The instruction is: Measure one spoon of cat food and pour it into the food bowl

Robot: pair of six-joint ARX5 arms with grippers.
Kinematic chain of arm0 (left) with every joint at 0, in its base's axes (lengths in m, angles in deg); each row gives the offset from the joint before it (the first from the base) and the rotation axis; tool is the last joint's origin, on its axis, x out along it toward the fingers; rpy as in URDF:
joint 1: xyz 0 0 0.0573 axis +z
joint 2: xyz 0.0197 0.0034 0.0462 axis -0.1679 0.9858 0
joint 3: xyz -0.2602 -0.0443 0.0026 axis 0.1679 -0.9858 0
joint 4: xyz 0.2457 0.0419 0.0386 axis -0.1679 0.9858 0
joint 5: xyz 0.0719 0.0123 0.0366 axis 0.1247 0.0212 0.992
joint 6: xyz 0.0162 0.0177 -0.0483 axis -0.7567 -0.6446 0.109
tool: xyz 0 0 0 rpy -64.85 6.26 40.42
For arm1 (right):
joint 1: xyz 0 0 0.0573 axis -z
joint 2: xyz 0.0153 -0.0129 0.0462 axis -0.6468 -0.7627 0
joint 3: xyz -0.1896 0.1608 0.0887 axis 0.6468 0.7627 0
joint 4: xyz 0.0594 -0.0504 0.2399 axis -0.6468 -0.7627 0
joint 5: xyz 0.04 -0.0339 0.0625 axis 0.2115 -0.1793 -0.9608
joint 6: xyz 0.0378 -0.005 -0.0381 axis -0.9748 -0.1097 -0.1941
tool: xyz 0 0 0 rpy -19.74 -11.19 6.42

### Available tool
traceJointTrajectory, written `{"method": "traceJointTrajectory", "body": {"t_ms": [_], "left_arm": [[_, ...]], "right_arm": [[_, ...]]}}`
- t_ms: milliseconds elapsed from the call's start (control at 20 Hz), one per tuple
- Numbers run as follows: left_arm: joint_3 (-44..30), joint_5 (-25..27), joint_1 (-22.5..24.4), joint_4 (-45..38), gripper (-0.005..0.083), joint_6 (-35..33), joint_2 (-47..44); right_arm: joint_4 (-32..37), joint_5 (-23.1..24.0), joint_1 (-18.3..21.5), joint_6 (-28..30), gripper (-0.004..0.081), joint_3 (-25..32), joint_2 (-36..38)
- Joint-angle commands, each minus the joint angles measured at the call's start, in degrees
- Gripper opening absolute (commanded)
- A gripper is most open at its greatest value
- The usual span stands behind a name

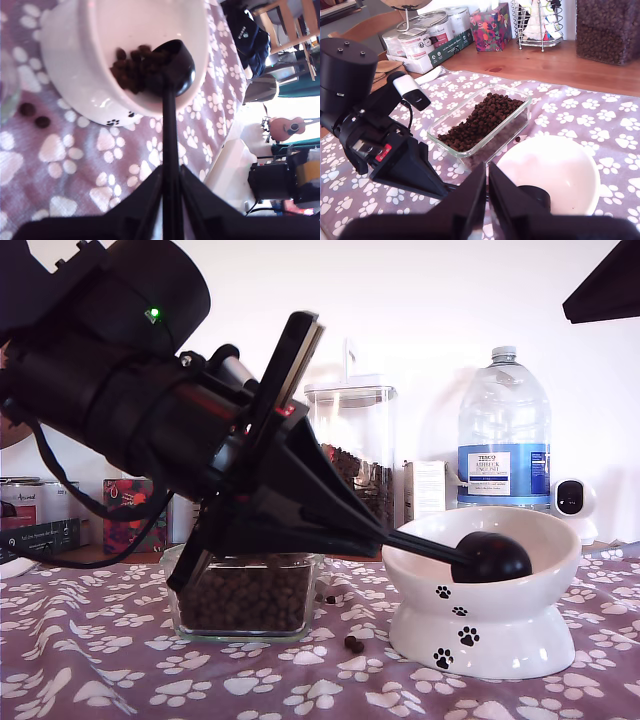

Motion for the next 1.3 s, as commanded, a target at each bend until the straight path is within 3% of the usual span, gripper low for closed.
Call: {"method": "traceJointTrajectory", "body": {"t_ms": [0,300,900,1250], "left_arm": [[0.77,-1.2,0.94,-0.87,-0.0021,1.88,0.39],[0.79,-4.15,2.29,-3.76,-0.0021,8.76,1.27],[0.79,-11.69,2.29,-18.86,-0.0021,29.55,8.22],[0.79,-15.47,3.5,-19.15,-0.0021,33.2,8.22]], "right_arm": [[0.57,-0.07,-0.26,0.07,-0.0003,-0.5,-0.22],[0.59,-0.04,-0.26,0.09,-0.0003,-0.5,-0.22],[0.57,-0.02,-0.26,0.13,-0.0003,-0.5,-0.24],[0.55,-0.04,-0.26,0.15,-0.0003,-0.5,-0.24]]}}
